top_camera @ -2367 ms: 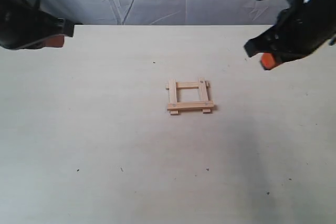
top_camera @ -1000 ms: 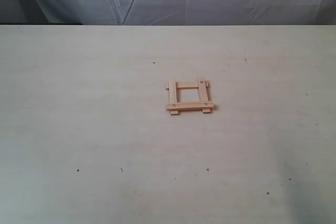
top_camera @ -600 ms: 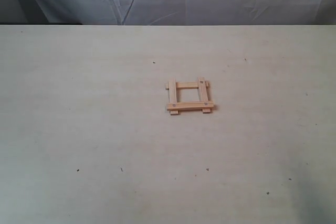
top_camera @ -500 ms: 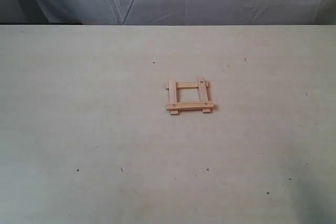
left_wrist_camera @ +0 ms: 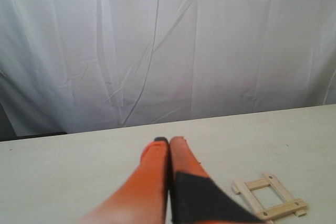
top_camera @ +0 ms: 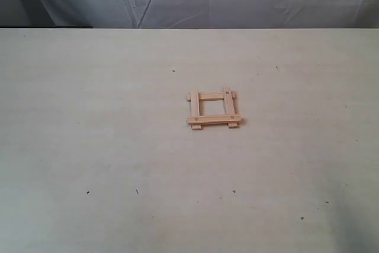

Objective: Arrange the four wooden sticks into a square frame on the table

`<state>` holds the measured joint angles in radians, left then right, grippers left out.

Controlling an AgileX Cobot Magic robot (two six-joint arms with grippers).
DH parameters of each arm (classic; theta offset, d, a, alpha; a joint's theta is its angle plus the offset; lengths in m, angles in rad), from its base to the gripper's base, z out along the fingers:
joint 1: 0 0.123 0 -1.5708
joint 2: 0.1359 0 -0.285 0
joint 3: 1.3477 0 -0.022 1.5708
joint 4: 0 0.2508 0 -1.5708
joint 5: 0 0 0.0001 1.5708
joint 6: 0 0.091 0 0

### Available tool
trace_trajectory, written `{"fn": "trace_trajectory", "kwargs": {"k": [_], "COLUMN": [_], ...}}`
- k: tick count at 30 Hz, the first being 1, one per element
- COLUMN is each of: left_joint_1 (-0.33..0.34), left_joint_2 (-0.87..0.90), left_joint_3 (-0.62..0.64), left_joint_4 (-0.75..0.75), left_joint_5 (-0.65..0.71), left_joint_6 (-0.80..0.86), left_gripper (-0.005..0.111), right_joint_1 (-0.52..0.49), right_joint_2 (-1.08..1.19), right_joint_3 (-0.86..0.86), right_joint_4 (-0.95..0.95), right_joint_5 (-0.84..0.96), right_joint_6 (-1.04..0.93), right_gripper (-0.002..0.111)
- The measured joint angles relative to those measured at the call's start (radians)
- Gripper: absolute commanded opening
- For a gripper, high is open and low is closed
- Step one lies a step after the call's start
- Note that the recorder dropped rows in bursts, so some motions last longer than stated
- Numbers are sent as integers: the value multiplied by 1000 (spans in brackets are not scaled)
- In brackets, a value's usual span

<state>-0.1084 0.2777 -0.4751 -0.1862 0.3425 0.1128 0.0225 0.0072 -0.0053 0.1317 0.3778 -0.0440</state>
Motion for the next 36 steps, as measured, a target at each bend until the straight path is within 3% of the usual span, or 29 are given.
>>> {"fn": "trace_trajectory", "kwargs": {"k": [7, 17, 22, 36], "left_joint_1": [2, 97, 116, 116], "left_joint_2": [-13, -153, -239, -271], "left_joint_3": [34, 361, 461, 470], "left_joint_4": [54, 70, 77, 54], "left_joint_5": [0, -52, -61, -63], "left_joint_6": [0, 0, 0, 0], "left_gripper": [0, 0, 0, 0], "right_joint_1": [0, 0, 0, 0], "right_joint_2": [0, 0, 0, 0], "right_joint_3": [0, 0, 0, 0], "right_joint_4": [0, 8, 8, 10], "right_joint_5": [0, 0, 0, 0], "right_joint_6": [0, 0, 0, 0], "right_gripper": [0, 0, 0, 0]}}
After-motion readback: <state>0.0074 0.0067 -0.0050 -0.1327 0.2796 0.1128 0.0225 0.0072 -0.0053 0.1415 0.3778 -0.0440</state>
